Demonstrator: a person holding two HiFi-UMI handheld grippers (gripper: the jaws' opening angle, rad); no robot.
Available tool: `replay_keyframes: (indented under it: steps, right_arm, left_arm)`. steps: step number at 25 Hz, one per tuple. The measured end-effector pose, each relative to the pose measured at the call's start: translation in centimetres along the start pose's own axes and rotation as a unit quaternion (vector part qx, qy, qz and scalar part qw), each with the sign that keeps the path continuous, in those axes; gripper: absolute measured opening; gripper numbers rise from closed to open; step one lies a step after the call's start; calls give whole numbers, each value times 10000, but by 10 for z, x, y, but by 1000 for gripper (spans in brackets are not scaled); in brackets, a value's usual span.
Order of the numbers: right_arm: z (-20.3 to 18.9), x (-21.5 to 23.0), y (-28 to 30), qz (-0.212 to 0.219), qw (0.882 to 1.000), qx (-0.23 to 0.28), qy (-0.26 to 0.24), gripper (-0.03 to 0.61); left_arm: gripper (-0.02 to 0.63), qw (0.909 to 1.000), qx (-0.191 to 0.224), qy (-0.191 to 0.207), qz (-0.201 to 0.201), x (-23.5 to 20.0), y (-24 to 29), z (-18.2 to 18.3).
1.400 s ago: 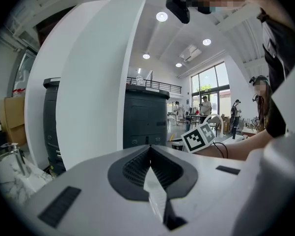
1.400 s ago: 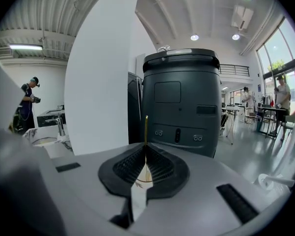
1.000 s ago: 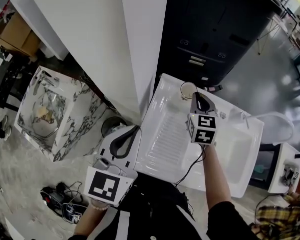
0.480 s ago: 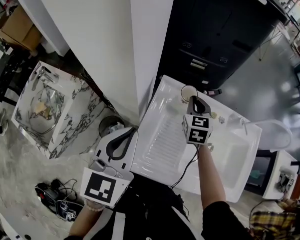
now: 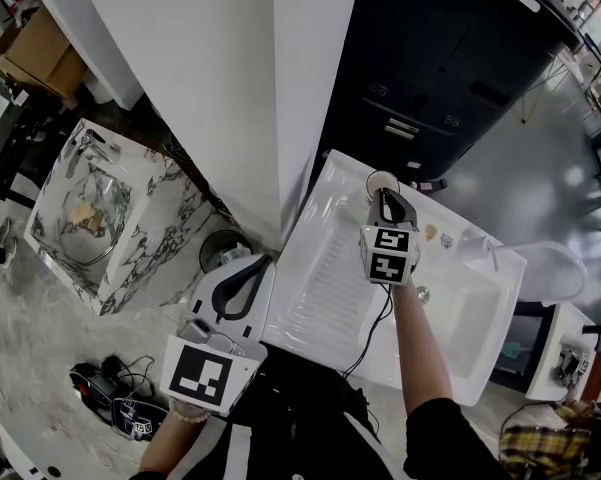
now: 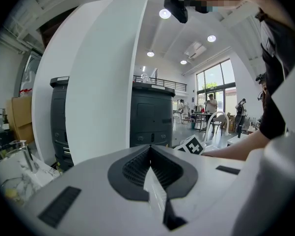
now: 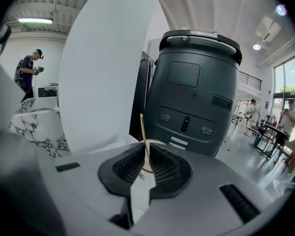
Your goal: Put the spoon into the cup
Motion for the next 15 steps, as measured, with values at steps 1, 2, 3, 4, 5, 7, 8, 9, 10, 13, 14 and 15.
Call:
replay_keyframes:
  steps: [1,2,3,4,5,7,8,9,10,13,14,15]
  right_arm:
    - [-1,-1,1,22,10000,-25,29,18]
    - [-2,-1,1,44,10000,-51,46,26]
    - [-2,-2,2,63,9999,-65,51,31]
    - [-2,-3,3,78,9999,-63,45,35]
    - [-2,-4,3,87,9999,-56,36,38]
    - [-1,-6,5,106,9999,-40,19,48]
    - [0,-7,6,125,9999,-29,12,51]
    - [0,-8,6,152,9999,-22,4,58]
    - [0,-8,6,188,9998,-15,-8,67]
    - [1,-11,7,307,9995,10,-23,97]
    - [2,-12,6,340,9994,9,-31,103]
    - [2,-13,6,374,9993,10,-42,115]
  left_arm:
    - [0,10000,2,-1,14,-1,-1,0]
    - [0,10000,0,-4,28,-1,-1,0]
    - [0,10000,-3,-8,42,-2,-2,-1]
    - [0,10000,-4,-10,54,-3,-3,-1]
    - [0,10000,-3,-11,63,-4,-3,-1]
    - [0,10000,-3,-7,71,-5,-4,-1]
    - [0,10000,-5,-7,72,-6,-4,-1]
    - [0,10000,-6,-9,70,-6,-4,-1]
    - [0,10000,-6,-9,68,-6,-3,-1]
    - [0,10000,-5,-8,69,-6,-4,-1]
    - [0,10000,-7,-10,72,-7,-5,-1]
    - [0,10000,-8,-11,74,-7,-5,-1]
Point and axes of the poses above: the fingertips, and each gripper's own axes: y forward along the fingers, x to its right, z out of its top, the point moved 8 cm from there along -y, backward along the fingers, and after that the axes turned 2 degrees about z, right-handed, at the moved point
